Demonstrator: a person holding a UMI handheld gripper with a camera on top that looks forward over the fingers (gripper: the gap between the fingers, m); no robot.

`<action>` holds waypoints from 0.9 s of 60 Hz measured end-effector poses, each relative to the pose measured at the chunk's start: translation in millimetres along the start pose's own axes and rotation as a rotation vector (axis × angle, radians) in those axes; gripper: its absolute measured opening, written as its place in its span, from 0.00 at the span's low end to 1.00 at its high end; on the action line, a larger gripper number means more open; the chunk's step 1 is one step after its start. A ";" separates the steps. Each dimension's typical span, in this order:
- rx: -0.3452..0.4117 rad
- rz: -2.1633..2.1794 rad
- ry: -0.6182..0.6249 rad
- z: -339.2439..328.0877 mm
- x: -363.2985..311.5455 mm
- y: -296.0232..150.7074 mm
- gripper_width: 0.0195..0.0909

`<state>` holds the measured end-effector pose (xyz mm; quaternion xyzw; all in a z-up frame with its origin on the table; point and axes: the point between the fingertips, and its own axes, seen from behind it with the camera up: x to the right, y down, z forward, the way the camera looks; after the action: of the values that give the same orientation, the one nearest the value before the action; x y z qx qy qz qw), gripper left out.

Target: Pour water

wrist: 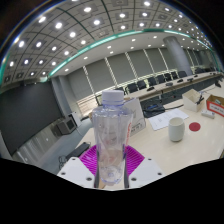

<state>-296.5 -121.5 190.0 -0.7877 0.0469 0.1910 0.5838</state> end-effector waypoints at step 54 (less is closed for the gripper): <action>-0.058 1.759 -0.288 160.7 168.7 -102.7 0.19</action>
<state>-149.9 86.5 183.2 -0.4496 0.5558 0.6681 0.2063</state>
